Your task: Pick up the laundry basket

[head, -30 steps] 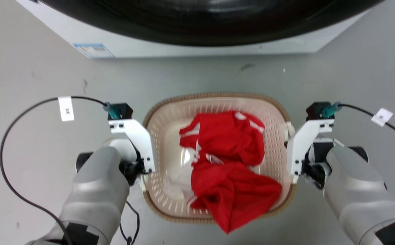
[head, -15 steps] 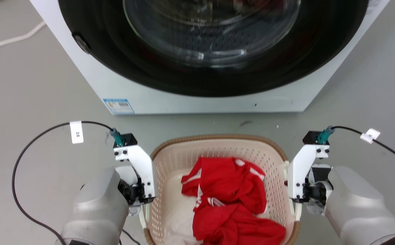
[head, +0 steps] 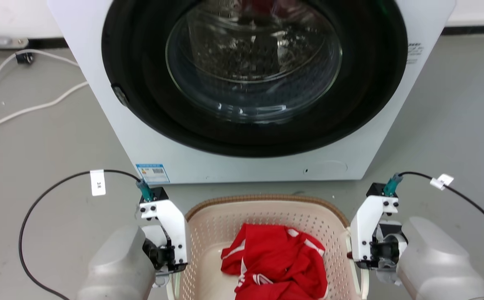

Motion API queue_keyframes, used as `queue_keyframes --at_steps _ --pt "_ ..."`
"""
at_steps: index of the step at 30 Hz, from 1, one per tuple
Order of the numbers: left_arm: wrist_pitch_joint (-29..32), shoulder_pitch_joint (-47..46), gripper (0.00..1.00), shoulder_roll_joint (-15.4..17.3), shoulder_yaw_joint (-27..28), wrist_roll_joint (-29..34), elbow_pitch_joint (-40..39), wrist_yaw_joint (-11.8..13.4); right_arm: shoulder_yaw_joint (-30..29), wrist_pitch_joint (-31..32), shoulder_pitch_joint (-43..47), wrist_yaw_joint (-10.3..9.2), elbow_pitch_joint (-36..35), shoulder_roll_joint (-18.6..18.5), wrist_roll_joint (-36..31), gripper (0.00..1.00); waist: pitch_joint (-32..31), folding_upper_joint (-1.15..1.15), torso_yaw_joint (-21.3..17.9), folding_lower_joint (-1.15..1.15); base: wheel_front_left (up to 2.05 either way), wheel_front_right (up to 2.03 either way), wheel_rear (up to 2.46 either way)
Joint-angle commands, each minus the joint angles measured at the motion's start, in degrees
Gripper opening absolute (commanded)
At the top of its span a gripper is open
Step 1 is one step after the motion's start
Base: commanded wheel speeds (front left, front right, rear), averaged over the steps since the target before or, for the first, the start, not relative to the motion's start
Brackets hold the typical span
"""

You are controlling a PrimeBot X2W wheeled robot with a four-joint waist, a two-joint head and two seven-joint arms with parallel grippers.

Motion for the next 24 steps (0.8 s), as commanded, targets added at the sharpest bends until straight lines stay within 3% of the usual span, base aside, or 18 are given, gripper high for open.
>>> queue_keyframes --at_steps 1,10,24 --pt "-0.1 0.5 0.00 -0.9 0.0 -0.7 -0.4 -0.2 -0.1 0.4 0.8 0.16 -0.1 1.3 0.6 0.00 -1.1 0.00 0.0 0.01 0.00 0.00 0.00" --pt "0.1 3.6 0.00 -1.4 -2.1 -1.3 -0.4 -0.3 -0.7 1.7 3.2 0.17 0.2 1.6 1.3 0.00 -5.1 0.00 0.2 0.01 0.00 0.00 0.00" --pt "-0.4 5.6 0.00 -2.0 -4.2 -3.5 -0.5 -0.3 -1.5 1.6 4.0 0.18 0.3 1.6 0.2 0.00 -6.3 0.00 0.6 0.01 0.00 0.00 0.00"
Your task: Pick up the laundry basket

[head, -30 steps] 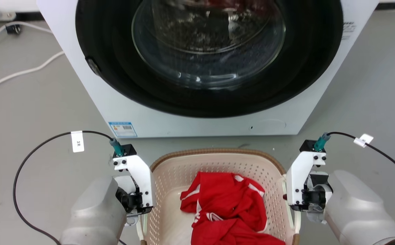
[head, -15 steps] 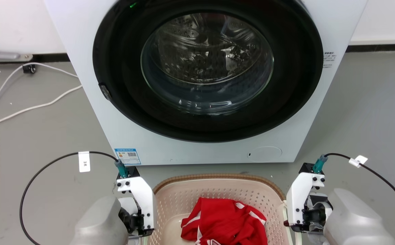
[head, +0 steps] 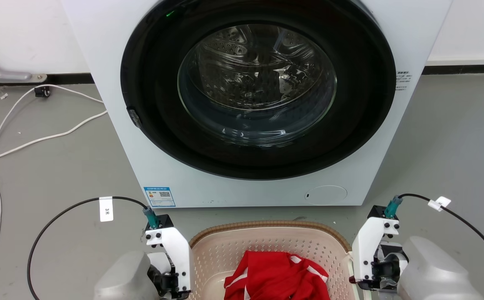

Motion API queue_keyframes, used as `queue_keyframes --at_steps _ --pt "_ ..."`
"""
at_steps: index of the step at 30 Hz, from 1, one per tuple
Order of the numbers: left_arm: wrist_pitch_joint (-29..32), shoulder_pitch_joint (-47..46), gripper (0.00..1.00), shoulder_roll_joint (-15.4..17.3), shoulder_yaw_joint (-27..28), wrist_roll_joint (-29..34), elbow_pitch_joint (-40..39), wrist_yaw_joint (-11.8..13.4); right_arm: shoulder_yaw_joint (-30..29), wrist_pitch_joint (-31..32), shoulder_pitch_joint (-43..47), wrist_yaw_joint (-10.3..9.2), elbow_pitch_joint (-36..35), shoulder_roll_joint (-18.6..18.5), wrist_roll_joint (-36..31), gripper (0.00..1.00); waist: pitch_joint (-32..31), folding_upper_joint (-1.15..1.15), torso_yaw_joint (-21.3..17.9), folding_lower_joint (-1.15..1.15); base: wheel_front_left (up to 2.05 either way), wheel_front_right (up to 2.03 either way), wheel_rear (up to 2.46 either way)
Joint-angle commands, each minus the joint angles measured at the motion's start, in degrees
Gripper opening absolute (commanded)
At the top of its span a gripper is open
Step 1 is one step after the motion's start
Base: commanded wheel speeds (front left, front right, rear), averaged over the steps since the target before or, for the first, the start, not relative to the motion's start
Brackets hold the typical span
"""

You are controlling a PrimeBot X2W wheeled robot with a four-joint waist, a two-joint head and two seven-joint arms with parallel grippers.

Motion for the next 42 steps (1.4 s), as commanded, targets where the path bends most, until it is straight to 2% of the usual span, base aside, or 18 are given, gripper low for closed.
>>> queue_keyframes --at_steps 1,42 --pt "-0.2 0.5 0.00 -1.6 -0.2 -0.7 -0.6 -0.3 -0.4 -0.1 0.3 0.22 -0.4 1.4 0.2 0.00 0.0 0.00 0.0 0.01 0.00 0.00 0.00" --pt "-1.8 -2.1 0.00 -1.4 -3.2 -3.7 0.5 -0.3 -3.6 0.9 -0.6 0.22 -0.4 1.2 -2.0 0.00 0.9 0.00 0.4 0.01 0.00 0.00 0.00"
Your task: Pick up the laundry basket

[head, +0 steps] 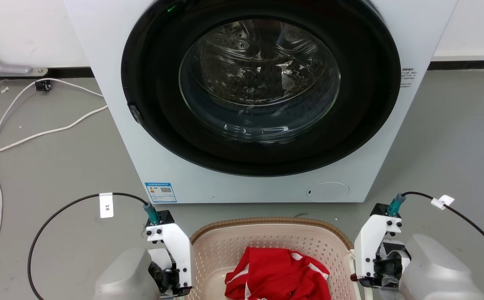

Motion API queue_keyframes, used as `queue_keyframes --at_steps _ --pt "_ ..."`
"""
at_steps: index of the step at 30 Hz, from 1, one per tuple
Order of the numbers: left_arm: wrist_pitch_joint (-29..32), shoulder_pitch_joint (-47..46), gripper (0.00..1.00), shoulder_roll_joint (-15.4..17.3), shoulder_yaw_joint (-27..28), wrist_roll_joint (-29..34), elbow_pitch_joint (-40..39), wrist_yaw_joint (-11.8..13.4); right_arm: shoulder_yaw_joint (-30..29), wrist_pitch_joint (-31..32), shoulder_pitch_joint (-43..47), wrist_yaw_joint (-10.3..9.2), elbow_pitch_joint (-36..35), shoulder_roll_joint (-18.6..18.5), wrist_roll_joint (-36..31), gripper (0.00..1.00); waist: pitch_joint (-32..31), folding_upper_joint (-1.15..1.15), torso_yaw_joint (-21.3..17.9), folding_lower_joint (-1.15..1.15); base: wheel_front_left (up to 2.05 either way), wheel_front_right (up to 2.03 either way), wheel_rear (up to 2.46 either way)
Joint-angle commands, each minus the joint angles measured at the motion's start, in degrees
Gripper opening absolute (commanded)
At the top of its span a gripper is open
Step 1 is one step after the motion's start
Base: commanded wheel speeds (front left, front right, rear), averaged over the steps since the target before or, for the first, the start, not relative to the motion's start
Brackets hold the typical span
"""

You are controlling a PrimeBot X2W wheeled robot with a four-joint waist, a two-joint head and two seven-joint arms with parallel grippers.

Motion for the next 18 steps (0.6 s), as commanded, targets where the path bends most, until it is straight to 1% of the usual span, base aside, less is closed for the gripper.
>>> queue_keyframes --at_steps 1,18 --pt "-0.3 -0.8 0.00 -1.4 -0.1 -0.8 -0.4 -0.3 -0.5 0.2 -0.4 0.22 -0.4 1.3 0.1 0.00 0.0 0.00 0.0 0.00 0.00 0.00 0.00" --pt "-0.7 -1.0 0.00 -1.1 -0.9 -1.8 -0.1 -0.3 -1.6 0.5 0.0 0.22 -0.4 1.8 -0.7 0.00 0.0 0.00 0.0 0.00 0.00 0.00 0.00"
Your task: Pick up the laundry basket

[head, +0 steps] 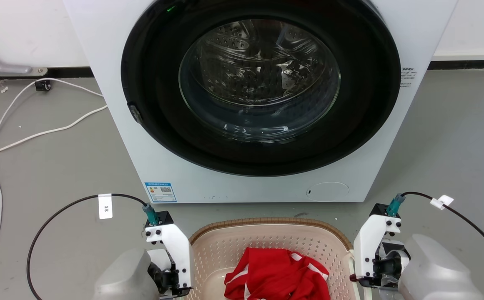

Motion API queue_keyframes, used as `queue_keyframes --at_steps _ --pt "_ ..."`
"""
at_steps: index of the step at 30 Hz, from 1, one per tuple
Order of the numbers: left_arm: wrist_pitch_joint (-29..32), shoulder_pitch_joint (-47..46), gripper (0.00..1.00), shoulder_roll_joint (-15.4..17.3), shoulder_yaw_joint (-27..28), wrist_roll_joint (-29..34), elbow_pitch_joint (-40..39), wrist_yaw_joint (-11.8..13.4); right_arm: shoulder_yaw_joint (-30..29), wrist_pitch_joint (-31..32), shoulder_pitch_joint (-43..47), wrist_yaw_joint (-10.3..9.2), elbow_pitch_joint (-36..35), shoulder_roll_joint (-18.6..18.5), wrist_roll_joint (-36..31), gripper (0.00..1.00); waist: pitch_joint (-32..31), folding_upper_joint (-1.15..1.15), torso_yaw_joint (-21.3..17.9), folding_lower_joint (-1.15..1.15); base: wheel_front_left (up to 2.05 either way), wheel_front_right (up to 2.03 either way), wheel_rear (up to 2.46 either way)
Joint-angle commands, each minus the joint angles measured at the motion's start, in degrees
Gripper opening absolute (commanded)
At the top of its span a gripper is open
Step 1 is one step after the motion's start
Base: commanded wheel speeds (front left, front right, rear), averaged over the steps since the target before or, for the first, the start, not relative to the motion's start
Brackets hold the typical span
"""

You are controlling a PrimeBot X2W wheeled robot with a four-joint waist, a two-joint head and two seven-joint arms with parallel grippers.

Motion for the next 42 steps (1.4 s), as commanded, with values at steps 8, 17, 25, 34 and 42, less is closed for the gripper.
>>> queue_keyframes --at_steps 8,17,25,34,42 --pt "-0.3 -1.0 0.00 -1.1 -0.3 -1.1 -0.2 -0.3 -1.0 0.2 0.0 0.22 -0.4 1.5 -0.3 0.00 0.1 0.00 0.0 0.00 0.00 0.00 0.00" --pt "-0.7 -0.9 0.00 -1.0 -0.4 -1.6 -0.1 -0.3 -1.8 0.4 0.2 0.22 -0.4 1.6 -0.7 0.00 0.1 0.00 -0.1 0.00 0.00 0.00 0.00" --pt "-0.8 -0.8 0.00 -1.1 -0.6 -1.7 0.0 -0.3 -2.4 0.4 0.3 0.22 -0.4 1.7 -1.2 0.00 0.1 0.00 0.0 0.00 0.00 0.00 0.00" --pt "-1.8 -0.7 0.00 -1.2 -0.4 -2.4 0.0 -0.3 -2.8 0.4 -0.1 0.22 -0.4 1.7 -1.6 0.00 0.1 0.00 0.0 0.00 0.00 0.00 0.00" --pt "-2.2 -0.6 0.00 -1.2 -0.7 -2.7 0.0 -0.3 -3.2 0.7 -0.1 0.22 -0.4 1.6 -1.9 0.00 0.1 0.00 0.1 0.00 0.00 0.00 0.00"
